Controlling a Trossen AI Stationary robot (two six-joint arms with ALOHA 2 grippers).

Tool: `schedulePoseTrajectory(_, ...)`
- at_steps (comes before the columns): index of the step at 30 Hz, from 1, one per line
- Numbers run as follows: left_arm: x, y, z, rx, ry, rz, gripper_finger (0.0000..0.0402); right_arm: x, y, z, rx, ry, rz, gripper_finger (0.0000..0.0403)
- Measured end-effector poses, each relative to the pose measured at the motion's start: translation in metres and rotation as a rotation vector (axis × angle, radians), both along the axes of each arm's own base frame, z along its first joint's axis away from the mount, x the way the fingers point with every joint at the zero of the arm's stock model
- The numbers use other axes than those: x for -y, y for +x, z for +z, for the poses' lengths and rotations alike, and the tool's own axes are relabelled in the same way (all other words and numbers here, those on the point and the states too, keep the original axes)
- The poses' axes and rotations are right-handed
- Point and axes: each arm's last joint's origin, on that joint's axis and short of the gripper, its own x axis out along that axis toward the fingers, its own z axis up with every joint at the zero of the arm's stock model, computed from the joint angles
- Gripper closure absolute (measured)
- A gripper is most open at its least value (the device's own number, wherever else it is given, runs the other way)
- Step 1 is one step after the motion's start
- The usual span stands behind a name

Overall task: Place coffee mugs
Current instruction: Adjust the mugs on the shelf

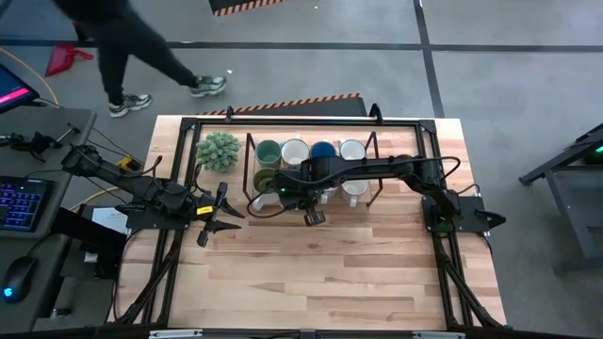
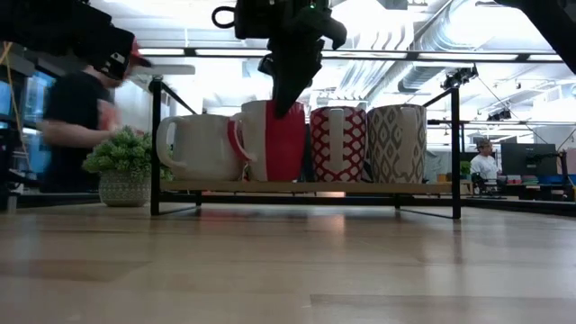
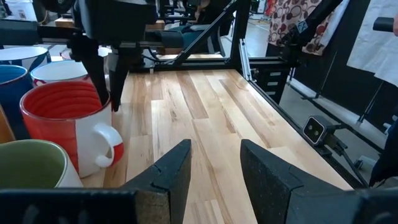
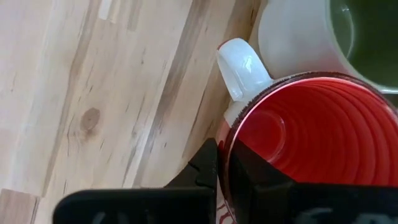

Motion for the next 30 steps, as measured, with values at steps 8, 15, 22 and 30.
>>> schedulePoseTrajectory(8,-0.0001,0.0,0.0,0.0,0.0,0.001,0.0273,0.0,0.0002,-0.0001,0.001,0.006,-0.023,0.0403)
schedulePoseTrajectory(15,0.0,0.0,0.0,0.0,0.0,0.0,0.0273,0.0015,0.0002,-0.0001,0.002,0.012,-0.043,0.0403)
schedulePoseTrajectory(22,0.0,0.0,0.0,0.0,0.0,0.001,0.0273,0.0045,0.0002,-0.0001,0.003,0.001,-0.089,0.0402)
schedulePoseTrajectory(30,0.0,0.0,0.0,0.0,0.0,0.0,0.0273,0.0045,0.0002,-0.0001,0.003,0.002,-0.088,0.0402)
